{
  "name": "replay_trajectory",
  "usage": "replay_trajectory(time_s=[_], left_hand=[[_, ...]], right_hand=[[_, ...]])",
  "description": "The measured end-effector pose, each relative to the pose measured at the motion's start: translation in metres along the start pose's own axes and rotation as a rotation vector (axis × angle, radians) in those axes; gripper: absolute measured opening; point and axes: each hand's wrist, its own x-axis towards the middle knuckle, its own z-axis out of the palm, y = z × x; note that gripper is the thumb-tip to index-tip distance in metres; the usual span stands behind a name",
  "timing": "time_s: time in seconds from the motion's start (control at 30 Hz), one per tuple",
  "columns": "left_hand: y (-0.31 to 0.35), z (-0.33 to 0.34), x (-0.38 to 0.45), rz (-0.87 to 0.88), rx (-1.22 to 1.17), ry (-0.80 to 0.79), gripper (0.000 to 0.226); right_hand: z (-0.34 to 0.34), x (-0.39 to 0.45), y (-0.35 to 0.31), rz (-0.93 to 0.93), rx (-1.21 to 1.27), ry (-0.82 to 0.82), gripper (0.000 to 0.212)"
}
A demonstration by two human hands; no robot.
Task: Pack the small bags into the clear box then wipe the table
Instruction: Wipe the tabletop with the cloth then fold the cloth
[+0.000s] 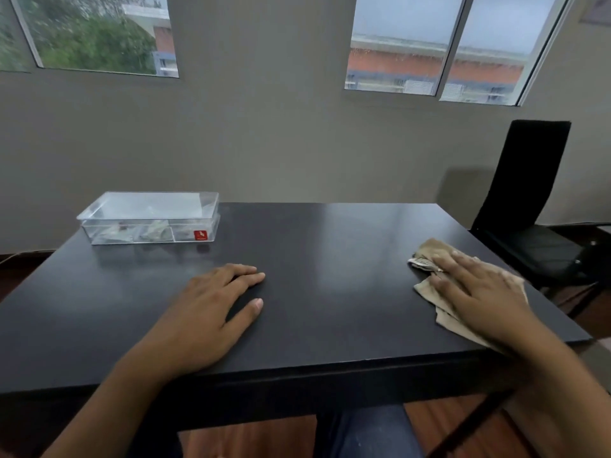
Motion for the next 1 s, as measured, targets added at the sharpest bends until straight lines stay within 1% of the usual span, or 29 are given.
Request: replay_trajectory(time_s=[0.07,0.2,0.3,0.43,0.53,0.63,0.77,0.9,1.0], left_hand=[[0.0,-0.001,-0.001,-0.007,-0.001,-0.007,0.07],[0.0,0.001,-0.003,-0.012,0.014,0.0,0.07],[0.001,0.002,-0.001,-0.017,0.015,-0.009,0.071],[0.001,0.002,-0.001,-0.021,0.018,0.0,0.071],[0.0,0.003,-0.002,-0.021,0.02,0.0,0.07],[0.0,0.003,-0.002,-0.018,0.018,0.002,0.07],[0.002,0.001,-0.003,-0.02,0.018,0.011,0.071],[0.001,0.001,-0.004,-0.018,-0.002,0.014,0.069],[0.002,0.0,-0.005,-0.027,-0.015,0.025,0.065]], right_hand=[[0.003,0.001,-0.002,0.026,-0.027,0.002,0.058],[0.009,-0.014,-0.019,0.009,-0.029,-0.012,0.065],[0.016,-0.034,-0.047,-0.12,-0.043,-0.044,0.071],[0.025,-0.055,-0.087,-0.326,-0.06,-0.049,0.066],[0.024,-0.044,-0.093,-0.379,-0.019,-0.1,0.065],[0.021,-0.021,-0.095,-0.369,-0.009,-0.152,0.062],[0.021,0.015,-0.107,-0.308,-0.04,-0.171,0.058],[0.023,0.061,-0.125,-0.241,-0.084,-0.224,0.062],[0.028,0.099,-0.15,-0.204,-0.073,-0.228,0.065]])
